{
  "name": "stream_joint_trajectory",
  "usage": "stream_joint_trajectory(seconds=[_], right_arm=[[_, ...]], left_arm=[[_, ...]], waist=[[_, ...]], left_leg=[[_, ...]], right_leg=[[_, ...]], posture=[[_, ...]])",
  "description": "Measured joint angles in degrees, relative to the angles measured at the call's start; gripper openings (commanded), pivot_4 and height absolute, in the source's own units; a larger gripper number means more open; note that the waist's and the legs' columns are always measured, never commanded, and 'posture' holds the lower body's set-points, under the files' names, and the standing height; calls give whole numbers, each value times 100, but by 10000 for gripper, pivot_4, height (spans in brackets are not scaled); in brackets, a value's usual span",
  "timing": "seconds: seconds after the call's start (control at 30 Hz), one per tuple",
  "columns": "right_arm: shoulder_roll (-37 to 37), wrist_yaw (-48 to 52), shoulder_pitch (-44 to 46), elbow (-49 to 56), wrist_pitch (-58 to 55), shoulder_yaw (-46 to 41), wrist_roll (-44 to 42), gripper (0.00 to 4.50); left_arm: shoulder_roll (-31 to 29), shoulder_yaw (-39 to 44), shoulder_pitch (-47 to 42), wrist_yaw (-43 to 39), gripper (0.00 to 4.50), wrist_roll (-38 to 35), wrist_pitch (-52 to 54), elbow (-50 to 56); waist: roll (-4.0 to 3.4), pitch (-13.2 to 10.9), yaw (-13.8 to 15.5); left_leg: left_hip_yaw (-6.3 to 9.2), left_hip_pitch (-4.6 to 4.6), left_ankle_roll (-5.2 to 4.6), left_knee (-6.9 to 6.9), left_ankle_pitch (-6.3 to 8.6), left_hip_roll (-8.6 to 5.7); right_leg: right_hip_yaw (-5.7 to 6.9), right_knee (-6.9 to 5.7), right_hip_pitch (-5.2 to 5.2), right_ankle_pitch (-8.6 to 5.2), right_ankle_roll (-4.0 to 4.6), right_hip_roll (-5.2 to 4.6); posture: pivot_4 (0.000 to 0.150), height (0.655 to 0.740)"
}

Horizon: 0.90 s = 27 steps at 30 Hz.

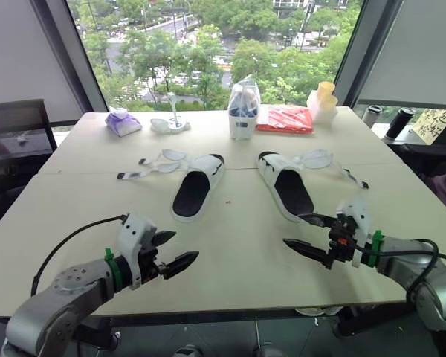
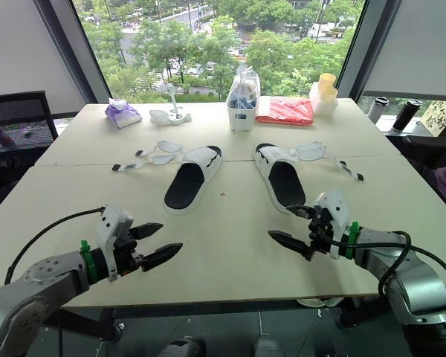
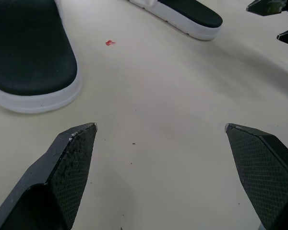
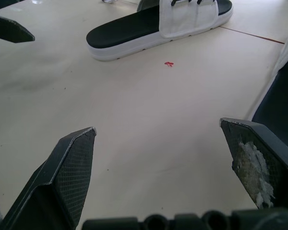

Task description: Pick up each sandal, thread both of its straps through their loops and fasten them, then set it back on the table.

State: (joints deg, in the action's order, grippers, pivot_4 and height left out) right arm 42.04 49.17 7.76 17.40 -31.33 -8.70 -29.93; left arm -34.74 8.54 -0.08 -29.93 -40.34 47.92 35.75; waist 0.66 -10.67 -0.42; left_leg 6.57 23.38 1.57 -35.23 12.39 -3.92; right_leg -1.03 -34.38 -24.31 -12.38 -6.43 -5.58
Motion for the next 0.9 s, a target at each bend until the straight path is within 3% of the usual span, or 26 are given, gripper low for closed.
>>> stream_joint_trajectory(seconds=[0.5,0.7,0.9], right_arm=[[-452,-546,305,-392,644,334,689,44585],[-492,-1647,515,-860,901,364,1782,44585],[-520,-3003,1635,-2024,1504,785,3354,44585]], left_arm=[[-5,-110,-513,41,44385,28,68,-176],[-132,-220,-1003,-126,44385,44,59,-573],[-205,-216,-2173,-558,44385,97,-121,-1455]], waist=[[-1,0,-5],[-1,1,-5],[0,1,-44]], left_leg=[[-2,-4,0,-7,-1,-2],[-2,-5,3,-11,-4,-10],[-7,-15,17,-13,-13,-18]], right_leg=[[-3,-9,2,6,-5,1],[-4,-18,2,6,-4,1],[-7,-41,-3,7,-3,5]], posture=[[1500,7400],[1500,7400],[1500,7400]])
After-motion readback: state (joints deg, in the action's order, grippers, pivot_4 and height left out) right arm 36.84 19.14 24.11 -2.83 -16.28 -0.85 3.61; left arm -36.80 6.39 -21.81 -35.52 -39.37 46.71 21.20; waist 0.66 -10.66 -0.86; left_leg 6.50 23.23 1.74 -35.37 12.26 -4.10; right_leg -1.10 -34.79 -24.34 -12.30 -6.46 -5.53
